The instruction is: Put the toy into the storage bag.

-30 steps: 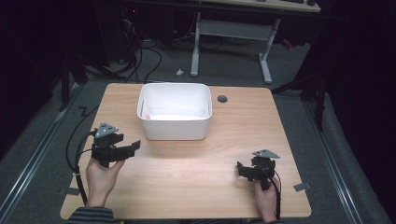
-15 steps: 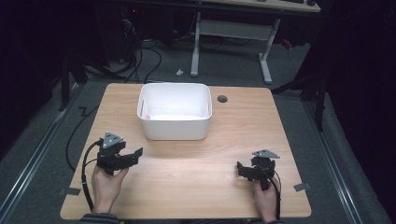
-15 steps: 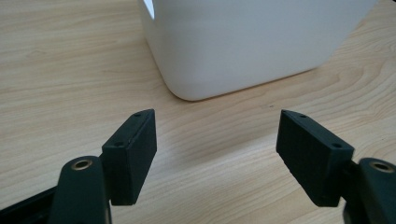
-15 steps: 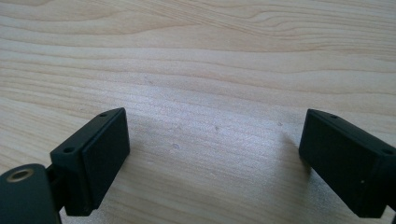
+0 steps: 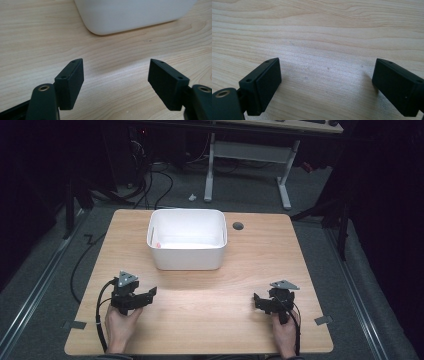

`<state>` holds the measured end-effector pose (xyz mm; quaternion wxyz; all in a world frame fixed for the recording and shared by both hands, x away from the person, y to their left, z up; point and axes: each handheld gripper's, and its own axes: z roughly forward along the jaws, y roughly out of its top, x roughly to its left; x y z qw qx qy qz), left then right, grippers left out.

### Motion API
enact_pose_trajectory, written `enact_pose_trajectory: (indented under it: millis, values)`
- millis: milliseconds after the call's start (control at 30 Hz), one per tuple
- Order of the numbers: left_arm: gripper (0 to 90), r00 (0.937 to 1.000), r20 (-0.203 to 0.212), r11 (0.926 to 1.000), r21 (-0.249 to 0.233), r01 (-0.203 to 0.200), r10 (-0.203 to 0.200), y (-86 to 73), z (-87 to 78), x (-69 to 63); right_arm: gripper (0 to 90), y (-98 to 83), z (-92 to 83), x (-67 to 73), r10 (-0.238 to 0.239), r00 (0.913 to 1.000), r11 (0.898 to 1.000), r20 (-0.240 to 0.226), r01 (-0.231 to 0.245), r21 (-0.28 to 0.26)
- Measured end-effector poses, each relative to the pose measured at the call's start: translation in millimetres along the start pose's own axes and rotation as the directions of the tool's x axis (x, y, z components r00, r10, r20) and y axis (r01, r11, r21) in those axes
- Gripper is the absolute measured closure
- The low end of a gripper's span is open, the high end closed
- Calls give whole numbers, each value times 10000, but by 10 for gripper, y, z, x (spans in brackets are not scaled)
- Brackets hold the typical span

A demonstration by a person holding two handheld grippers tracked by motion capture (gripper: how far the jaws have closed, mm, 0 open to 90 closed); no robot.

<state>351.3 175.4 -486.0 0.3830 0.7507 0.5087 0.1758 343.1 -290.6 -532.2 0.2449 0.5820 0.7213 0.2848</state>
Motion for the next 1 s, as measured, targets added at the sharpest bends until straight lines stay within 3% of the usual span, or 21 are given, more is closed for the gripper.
enact_pose_trajectory:
  millis: [267,567,667,700,733,1000]
  values:
    - [288,9987,-437,9995,191,-250,258,-103,166,-43,85,-1,-1,4,28,10000,10000,-4,-28,5]
    - [281,9953,-917,9986,463,-260,302,-170,360,-47,85,-2,-1,2,-13,10000,10000,-8,13,-8]
    - [278,9946,-1036,9981,622,-50,114,-224,436,-27,85,-2,-1,3,-8,10000,10000,-8,8,-7]
    - [268,9946,-1036,9981,622,-50,114,-224,436,-27,85,-2,-1,2,-14,10000,10000,-6,14,-10]
    - [264,9907,-1300,9989,276,-373,406,-283,456,-43,85,-2,-1,3,-11,10000,10000,-7,11,-9]
    - [259,9903,-1351,9992,283,-294,330,-286,452,-47,85,-2,-2,4,-5,10000,10000,-18,5,4]
